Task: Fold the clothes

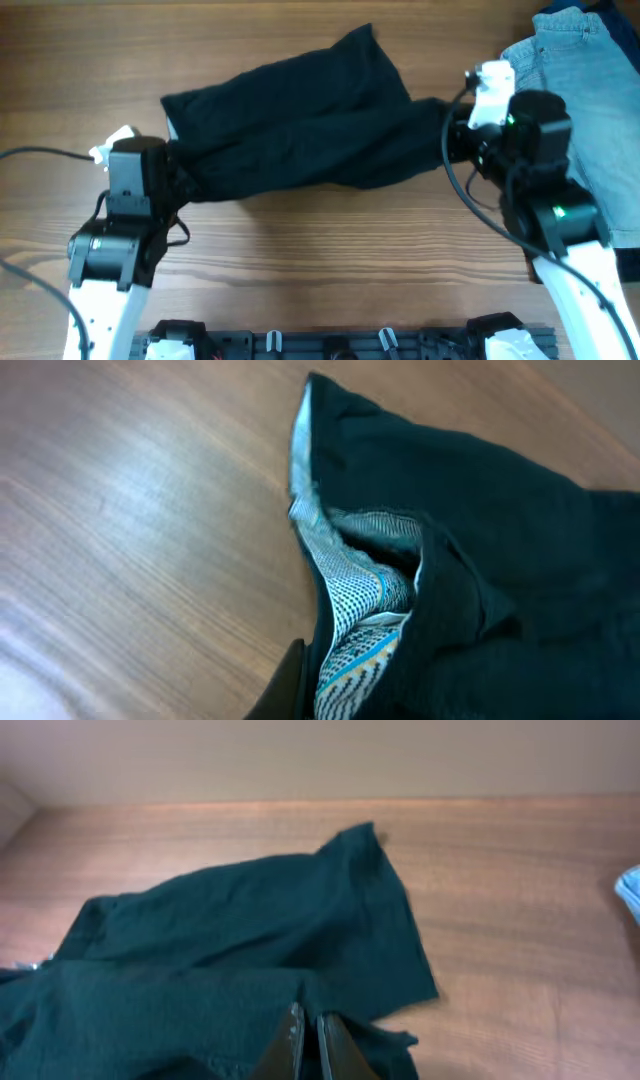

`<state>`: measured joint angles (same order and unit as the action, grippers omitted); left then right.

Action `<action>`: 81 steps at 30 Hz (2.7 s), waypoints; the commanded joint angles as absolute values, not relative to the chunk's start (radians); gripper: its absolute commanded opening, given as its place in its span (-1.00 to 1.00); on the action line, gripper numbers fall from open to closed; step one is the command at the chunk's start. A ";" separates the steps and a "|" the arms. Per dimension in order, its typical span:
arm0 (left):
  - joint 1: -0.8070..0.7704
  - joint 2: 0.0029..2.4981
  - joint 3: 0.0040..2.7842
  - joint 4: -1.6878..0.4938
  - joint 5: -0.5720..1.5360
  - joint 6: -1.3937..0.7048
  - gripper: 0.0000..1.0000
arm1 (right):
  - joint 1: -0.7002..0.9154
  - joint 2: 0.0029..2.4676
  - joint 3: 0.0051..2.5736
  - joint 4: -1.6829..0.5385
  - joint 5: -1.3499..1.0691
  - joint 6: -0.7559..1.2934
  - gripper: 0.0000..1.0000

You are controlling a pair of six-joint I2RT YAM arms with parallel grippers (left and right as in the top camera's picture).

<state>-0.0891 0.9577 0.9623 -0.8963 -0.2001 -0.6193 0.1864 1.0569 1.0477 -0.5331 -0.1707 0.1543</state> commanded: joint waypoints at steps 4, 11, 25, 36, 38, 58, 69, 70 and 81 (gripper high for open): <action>-0.092 0.779 0.975 -1.042 -0.153 -0.715 -0.92 | 0.183 0.841 1.048 -0.678 -0.211 0.161 -0.91; -0.092 0.804 0.974 -1.078 -0.204 -0.716 -0.92 | 0.183 0.949 1.045 -0.620 -0.235 0.139 -0.91; -0.019 1.340 0.974 -0.721 -0.327 -0.714 -0.92 | 0.183 1.584 1.045 0.012 -0.349 0.111 -0.91; 0.062 1.559 0.974 -0.246 -0.327 -0.712 0.30 | 0.183 1.818 1.045 0.360 -0.330 0.107 -0.91; 0.062 1.571 0.974 -0.163 -0.324 -0.712 1.00 | 0.183 1.864 1.045 0.419 -0.329 0.115 -0.52; 0.077 1.568 0.975 -0.118 -0.328 -0.346 1.00 | 0.182 1.859 1.097 0.377 -0.398 0.131 0.99; 0.074 1.480 0.977 -0.106 -0.120 -0.242 0.99 | 0.182 1.850 1.102 0.307 -0.398 0.090 0.99; 0.074 1.464 0.977 -0.118 -0.107 -0.220 0.99 | 0.182 1.835 1.103 0.284 -0.398 0.076 0.99; 0.066 1.579 0.977 -0.169 0.086 -0.067 0.98 | 0.183 1.719 1.155 -0.046 -0.481 -0.027 0.99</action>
<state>0.0723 1.5295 0.9646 -0.1642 0.0082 -0.1265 0.1852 1.7390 1.1358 -0.0147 -0.4477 0.0063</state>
